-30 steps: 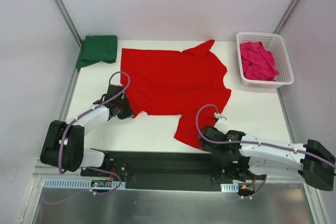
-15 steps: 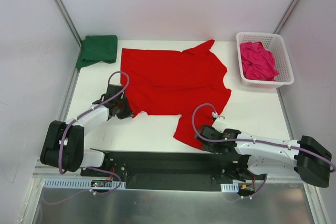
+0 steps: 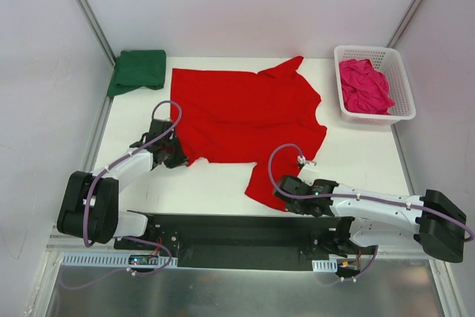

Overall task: Fold and stack the t-shirts
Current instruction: Grap the side of the flattened tshirt closest away from the robot with both arms

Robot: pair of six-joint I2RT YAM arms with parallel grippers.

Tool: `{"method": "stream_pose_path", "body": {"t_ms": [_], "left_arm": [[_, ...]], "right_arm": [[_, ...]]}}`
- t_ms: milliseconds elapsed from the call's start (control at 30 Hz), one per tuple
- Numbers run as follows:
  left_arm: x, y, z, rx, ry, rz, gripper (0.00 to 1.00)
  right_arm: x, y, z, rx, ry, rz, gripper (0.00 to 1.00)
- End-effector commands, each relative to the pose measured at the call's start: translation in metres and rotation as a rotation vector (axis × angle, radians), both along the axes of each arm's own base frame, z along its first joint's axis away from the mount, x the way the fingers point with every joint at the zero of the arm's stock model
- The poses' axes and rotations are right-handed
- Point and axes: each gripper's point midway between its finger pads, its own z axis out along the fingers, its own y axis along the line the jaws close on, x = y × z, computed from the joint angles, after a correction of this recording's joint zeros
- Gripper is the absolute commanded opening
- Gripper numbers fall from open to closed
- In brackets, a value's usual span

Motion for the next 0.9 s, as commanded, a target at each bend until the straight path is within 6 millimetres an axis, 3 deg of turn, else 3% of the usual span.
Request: {"method": "stream_pose_path", "body": {"t_ms": [0,500,867], "left_arm": [[0.014,-0.002,0.022,-0.011,-0.075,-0.018,0.00],[0.024,0.011,0.073,0.044,-0.194,-0.013,0.00],[0.013,0.034,0.088,0.091,-0.187,0.028,0.00]], "right_arm": [[0.018,-0.005,0.038,-0.058,-0.102,-0.002,0.01],[0.039,-0.049,0.116,-0.175,-0.280,-0.065,0.02],[0.040,-0.087,0.156,-0.273,-0.345,-0.126,0.01]]}}
